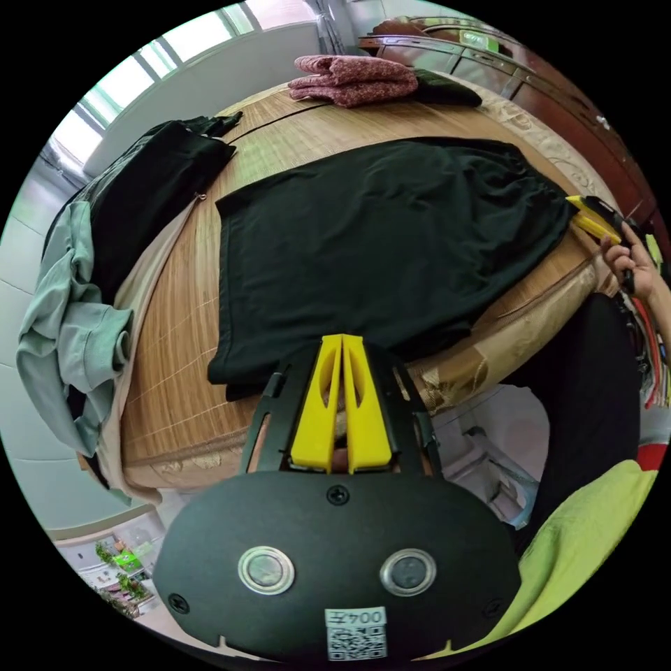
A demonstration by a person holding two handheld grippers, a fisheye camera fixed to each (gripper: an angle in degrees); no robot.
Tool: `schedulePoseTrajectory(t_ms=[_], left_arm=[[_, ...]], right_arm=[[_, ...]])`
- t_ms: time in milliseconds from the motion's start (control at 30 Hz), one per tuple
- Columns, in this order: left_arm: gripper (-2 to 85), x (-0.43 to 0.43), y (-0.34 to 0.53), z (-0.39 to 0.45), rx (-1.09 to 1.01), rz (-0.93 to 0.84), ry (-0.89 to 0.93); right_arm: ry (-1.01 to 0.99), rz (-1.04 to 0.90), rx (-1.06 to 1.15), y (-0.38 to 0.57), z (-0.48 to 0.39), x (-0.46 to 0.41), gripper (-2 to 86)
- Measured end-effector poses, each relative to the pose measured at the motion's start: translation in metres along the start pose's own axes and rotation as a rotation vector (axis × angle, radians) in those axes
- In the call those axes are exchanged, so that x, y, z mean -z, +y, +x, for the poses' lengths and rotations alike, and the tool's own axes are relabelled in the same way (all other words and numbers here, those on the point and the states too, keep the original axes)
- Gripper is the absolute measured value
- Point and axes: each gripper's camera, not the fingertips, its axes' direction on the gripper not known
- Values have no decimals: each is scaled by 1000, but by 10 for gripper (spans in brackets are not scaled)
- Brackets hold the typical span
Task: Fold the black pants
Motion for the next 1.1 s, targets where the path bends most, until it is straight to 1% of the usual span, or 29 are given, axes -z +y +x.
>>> schedulePoseTrajectory(t_ms=[33,67,100,133,167,200,267,300,367,400,467,567,633,733,800,833,867,900,967,1033,1100], left_arm=[[12,4,5,-2,-5,39,66],[17,13,10,-4,11,115,122],[19,19,12,-4,26,161,145],[27,33,14,0,32,251,188],[43,44,12,13,-7,315,211],[55,48,9,22,-38,340,209],[93,58,-6,76,-195,384,155],[100,59,-10,91,-235,386,139],[119,56,-24,159,-393,392,54],[122,54,-27,176,-428,395,32],[132,39,-39,238,-548,387,-35],[142,15,-56,296,-640,361,-140],[138,5,-67,319,-666,353,-180],[93,-11,-81,337,-660,320,-229],[76,-16,-85,331,-615,301,-177],[71,-17,-86,323,-569,290,-101],[67,-16,-83,315,-520,294,-46],[67,-15,-80,313,-505,305,-30],[63,-11,-62,309,-484,345,5],[60,-9,-47,310,-474,370,23],[55,-7,-32,312,-468,381,35]], right_arm=[[2,-1,10,-2,-4,2,67],[5,-2,19,-2,-7,3,66],[7,-5,38,-4,-13,4,66],[13,-15,49,-5,-19,5,66],[17,-21,53,-6,-22,5,65],[27,-30,61,-8,-28,5,65],[53,-44,71,-10,-37,4,65],[75,-53,78,-11,-44,3,65],[97,-71,94,-12,-53,0,65],[111,-80,108,-13,-60,-2,66],[130,-92,130,-14,-70,-6,66],[158,-122,164,-16,-83,-13,65],[170,-163,191,-17,-90,-20,65],[154,-208,216,-19,-96,-26,65],[146,-221,252,-21,-98,-26,70],[143,-228,284,-24,-98,-24,79],[132,-224,298,-26,-96,-22,92],[117,-209,299,-31,-90,-18,120],[78,-223,274,-42,-74,-17,158],[2,-285,189,-56,-47,-25,196],[-50,-313,158,-63,-32,-34,213]])
